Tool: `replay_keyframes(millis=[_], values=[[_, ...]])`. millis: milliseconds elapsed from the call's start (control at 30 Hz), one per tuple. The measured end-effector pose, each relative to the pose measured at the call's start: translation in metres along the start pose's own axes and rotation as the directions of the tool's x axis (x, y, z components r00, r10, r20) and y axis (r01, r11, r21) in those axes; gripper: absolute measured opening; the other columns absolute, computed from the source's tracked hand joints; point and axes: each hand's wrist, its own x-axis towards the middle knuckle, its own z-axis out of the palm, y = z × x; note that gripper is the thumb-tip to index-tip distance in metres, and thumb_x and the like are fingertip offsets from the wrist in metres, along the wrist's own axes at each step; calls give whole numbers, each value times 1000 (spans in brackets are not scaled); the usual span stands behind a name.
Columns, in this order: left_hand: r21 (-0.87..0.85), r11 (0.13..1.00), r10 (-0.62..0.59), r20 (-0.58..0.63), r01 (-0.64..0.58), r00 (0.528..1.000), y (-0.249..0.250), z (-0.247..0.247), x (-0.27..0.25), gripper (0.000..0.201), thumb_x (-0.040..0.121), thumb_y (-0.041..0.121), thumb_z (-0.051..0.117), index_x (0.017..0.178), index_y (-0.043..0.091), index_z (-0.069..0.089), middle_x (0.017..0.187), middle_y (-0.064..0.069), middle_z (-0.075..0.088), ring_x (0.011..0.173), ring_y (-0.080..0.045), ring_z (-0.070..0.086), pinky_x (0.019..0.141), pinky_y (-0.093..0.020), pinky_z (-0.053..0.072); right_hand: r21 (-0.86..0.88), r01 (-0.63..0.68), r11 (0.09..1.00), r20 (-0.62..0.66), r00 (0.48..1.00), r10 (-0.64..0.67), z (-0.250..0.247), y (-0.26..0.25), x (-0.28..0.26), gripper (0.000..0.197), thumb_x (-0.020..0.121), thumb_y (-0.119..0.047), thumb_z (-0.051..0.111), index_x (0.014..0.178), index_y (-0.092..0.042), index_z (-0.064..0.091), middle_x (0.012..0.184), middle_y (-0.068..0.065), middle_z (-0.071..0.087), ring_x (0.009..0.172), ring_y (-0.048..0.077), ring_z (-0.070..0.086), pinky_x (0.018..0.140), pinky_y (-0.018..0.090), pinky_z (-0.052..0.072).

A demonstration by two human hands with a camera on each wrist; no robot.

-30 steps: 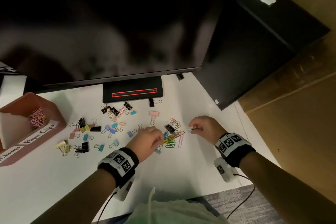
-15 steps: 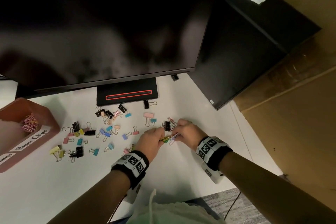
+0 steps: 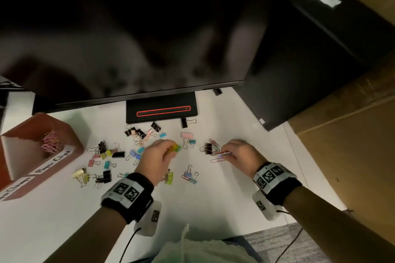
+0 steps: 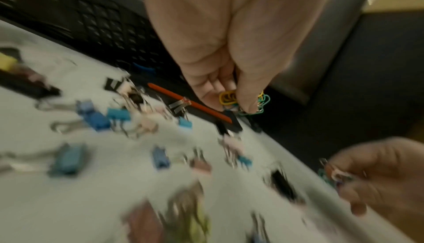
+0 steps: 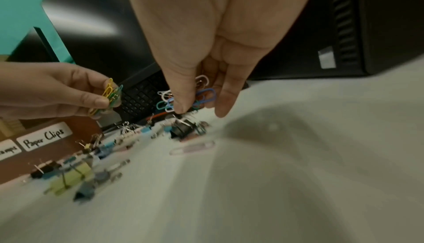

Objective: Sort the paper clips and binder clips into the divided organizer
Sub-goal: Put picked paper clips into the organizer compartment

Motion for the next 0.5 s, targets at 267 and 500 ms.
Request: replay_keyframes(millis=[267, 500], values=[[101, 980, -128, -356, 174, 926, -67, -134, -39, 6, 82, 8, 66, 87, 5, 65, 70, -3, 59, 56, -9, 50, 56, -20, 38, 43, 248, 968, 10, 969, -249, 1, -135, 62, 17, 86, -24, 63, 101, -15, 66, 99, 2, 65, 86, 15, 56, 81, 25, 47], [78, 872, -419, -394, 484, 818, -154, -213, -52, 24, 84, 18, 64, 103, 4, 62, 96, -14, 66, 89, -29, 61, 76, -31, 44, 119, 346, 931, 92, 929, -357, 58, -303, 158, 14, 87, -20, 60, 97, -12, 64, 97, 8, 61, 89, 23, 58, 84, 35, 48]])
